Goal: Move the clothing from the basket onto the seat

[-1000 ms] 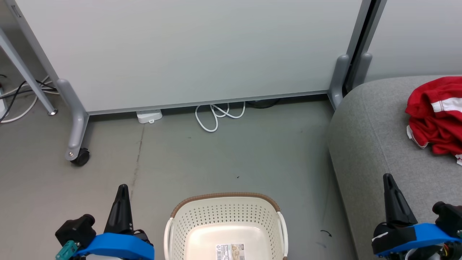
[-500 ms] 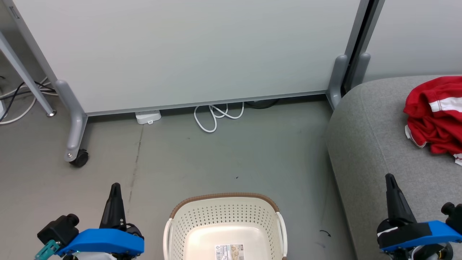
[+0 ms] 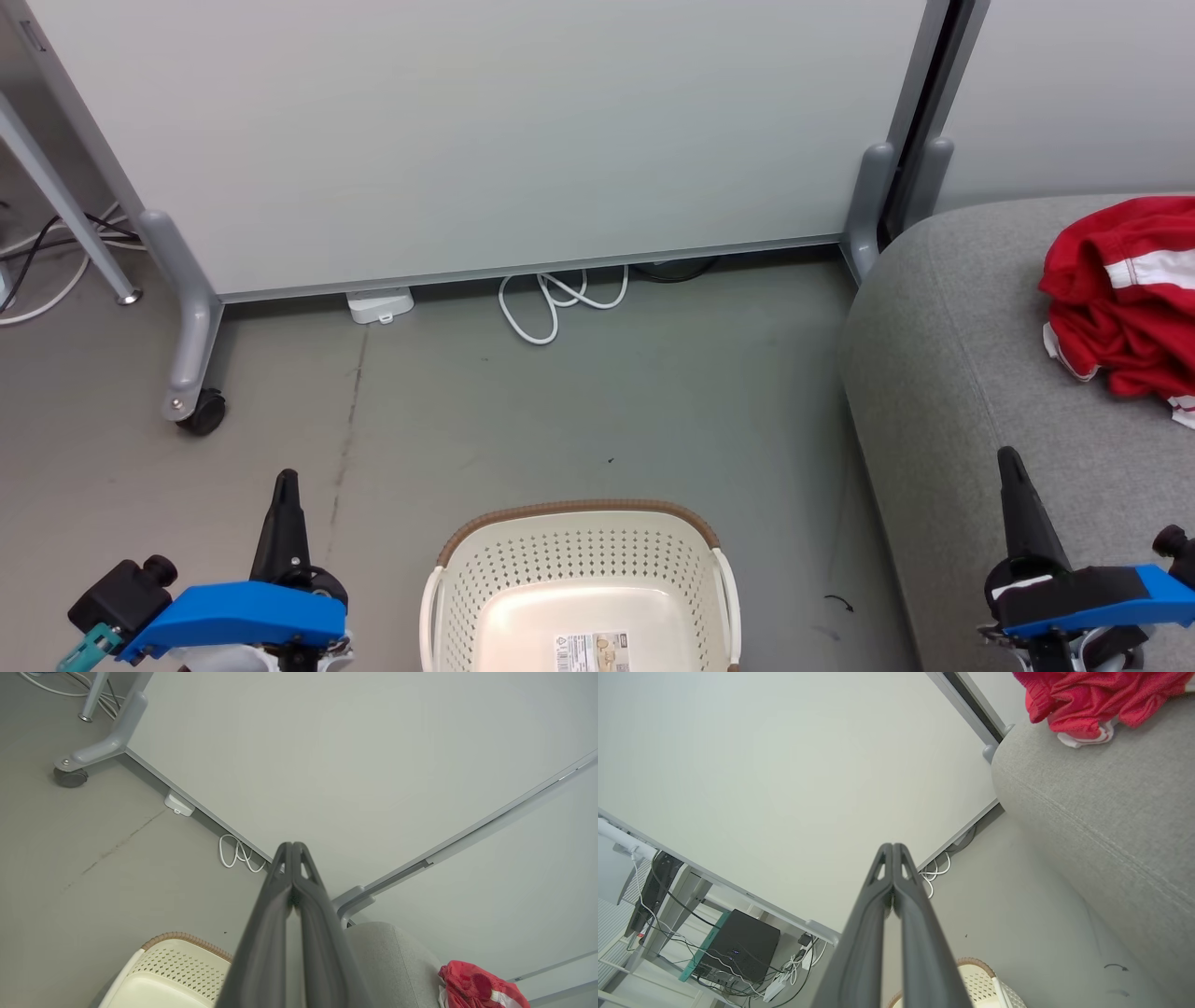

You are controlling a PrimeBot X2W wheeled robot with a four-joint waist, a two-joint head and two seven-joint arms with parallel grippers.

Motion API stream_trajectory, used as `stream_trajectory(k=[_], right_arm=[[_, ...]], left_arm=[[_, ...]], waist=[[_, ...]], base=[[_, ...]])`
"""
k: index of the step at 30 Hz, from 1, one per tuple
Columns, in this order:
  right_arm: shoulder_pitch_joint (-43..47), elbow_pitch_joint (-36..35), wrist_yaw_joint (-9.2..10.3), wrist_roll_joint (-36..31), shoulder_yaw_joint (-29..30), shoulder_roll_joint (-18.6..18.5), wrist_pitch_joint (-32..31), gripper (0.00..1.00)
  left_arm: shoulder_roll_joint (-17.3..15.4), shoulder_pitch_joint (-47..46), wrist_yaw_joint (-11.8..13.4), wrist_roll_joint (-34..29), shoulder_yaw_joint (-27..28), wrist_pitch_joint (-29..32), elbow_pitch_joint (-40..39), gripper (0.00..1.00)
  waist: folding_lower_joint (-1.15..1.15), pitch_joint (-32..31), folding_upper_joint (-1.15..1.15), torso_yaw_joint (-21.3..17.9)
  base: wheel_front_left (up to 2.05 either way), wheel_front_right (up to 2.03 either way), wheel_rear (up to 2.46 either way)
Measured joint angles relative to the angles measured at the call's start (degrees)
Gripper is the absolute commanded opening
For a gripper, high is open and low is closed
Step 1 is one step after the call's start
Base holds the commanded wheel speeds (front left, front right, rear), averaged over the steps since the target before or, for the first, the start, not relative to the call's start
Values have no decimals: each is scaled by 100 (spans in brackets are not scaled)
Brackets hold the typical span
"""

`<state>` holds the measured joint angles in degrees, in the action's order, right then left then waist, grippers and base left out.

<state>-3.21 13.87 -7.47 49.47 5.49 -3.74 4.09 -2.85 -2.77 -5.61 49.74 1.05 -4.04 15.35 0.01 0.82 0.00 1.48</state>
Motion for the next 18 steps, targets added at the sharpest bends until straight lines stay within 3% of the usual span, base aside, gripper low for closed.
stream_trajectory(k=[18], right_arm=[[-75, 0, 0, 1289, 33, 26, -322, 0]], left_arm=[[0, -93, -47, 1282, 170, 322, -34, 0]], waist=[[0, -15, 0, -35]], base=[[0, 0, 0]])
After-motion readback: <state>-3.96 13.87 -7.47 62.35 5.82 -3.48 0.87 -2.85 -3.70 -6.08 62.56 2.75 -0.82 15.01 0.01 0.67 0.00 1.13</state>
